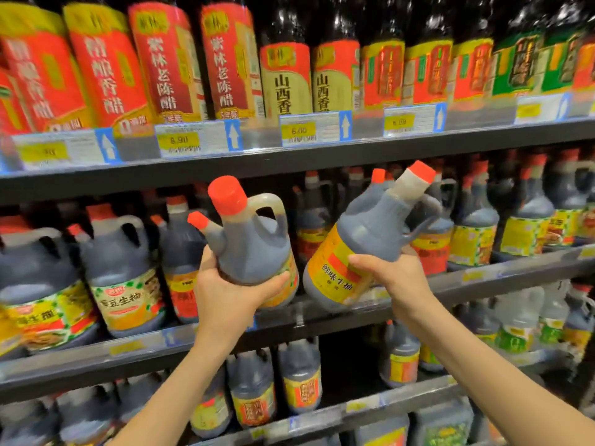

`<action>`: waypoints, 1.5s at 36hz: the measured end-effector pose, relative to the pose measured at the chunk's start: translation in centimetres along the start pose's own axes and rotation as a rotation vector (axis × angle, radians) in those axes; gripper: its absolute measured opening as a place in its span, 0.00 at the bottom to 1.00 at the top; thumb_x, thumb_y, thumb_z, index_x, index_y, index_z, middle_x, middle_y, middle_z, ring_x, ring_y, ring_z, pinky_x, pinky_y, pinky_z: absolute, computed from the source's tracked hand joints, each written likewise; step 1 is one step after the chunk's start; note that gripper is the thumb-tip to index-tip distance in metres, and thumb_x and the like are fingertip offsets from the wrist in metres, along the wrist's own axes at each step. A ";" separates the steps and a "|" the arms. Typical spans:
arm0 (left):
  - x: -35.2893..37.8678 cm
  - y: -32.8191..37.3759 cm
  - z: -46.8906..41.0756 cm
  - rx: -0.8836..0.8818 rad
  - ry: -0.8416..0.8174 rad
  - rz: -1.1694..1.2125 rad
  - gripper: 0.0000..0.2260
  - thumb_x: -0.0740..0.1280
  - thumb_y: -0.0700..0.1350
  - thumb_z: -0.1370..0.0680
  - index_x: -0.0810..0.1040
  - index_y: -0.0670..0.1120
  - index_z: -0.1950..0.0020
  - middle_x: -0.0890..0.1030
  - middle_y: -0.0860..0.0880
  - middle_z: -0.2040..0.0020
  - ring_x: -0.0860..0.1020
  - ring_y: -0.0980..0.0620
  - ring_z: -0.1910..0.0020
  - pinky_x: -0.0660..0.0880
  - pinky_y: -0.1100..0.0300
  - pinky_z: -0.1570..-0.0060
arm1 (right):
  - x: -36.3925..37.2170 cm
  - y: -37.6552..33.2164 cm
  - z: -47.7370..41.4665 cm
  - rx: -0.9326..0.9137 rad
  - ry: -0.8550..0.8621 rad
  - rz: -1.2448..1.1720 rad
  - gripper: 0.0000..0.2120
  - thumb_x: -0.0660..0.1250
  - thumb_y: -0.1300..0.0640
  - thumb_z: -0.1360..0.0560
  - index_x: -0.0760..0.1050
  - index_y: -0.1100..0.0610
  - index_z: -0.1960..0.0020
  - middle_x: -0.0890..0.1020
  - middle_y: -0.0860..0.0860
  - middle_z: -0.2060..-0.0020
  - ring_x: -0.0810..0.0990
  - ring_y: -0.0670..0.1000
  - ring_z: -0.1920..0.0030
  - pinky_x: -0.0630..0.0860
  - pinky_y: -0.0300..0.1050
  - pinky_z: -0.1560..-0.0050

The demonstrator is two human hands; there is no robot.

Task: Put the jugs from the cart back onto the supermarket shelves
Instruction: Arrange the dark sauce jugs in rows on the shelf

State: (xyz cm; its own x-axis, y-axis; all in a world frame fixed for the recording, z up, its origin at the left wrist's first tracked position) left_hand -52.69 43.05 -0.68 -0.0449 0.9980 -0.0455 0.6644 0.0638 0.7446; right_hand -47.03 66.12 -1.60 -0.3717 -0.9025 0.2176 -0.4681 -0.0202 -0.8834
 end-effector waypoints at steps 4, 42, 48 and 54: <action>0.3 -1.1 -1.0 0.005 0.040 -0.041 0.32 0.77 0.59 0.48 0.72 0.60 0.46 0.79 0.65 0.51 0.78 0.69 0.49 0.74 0.74 0.54 | 0.7 1.3 -2.0 0.007 -0.083 0.080 0.19 0.78 0.58 0.48 0.80 0.53 0.57 0.85 0.42 0.63 0.84 0.43 0.58 0.79 0.37 0.60; 1.9 -8.5 -3.3 -0.305 0.019 -0.343 0.42 0.78 0.60 0.46 0.71 0.45 0.35 0.80 0.51 0.46 0.79 0.51 0.47 0.77 0.55 0.50 | 4.2 7.9 -9.0 0.221 -0.536 0.338 0.27 0.79 0.63 0.39 0.73 0.45 0.47 0.82 0.43 0.50 0.81 0.41 0.49 0.79 0.36 0.52; 1.9 -8.4 -3.0 -0.286 -0.049 -0.358 0.40 0.80 0.50 0.38 0.66 0.44 0.31 0.76 0.55 0.45 0.75 0.55 0.45 0.72 0.61 0.49 | 3.8 8.1 -7.9 0.223 -0.490 0.317 0.38 0.80 0.46 0.49 0.71 0.46 0.41 0.82 0.46 0.45 0.81 0.44 0.45 0.79 0.40 0.47; 1.1 -7.4 -1.7 -0.238 -0.166 -0.471 0.55 0.77 0.63 0.42 0.50 0.53 0.23 0.73 0.54 0.34 0.75 0.54 0.39 0.76 0.54 0.44 | 3.4 7.0 -4.9 0.061 -0.311 0.541 0.49 0.81 0.48 0.44 0.58 0.46 0.29 0.75 0.38 0.41 0.76 0.37 0.43 0.75 0.34 0.45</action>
State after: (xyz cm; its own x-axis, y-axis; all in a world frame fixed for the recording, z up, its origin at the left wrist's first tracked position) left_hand -58.95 43.69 -5.07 -0.1655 0.8500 -0.5001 0.4132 0.5202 0.7474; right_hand -55.52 65.02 -4.99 -0.2884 -0.8743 -0.3903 -0.2290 0.4588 -0.8585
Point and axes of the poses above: each hand's wrist, its own z-axis away from the middle knuckle, its own x-axis out of the palm, y = z × x, the point moved 4 cm from there along -z, towards the middle knuckle
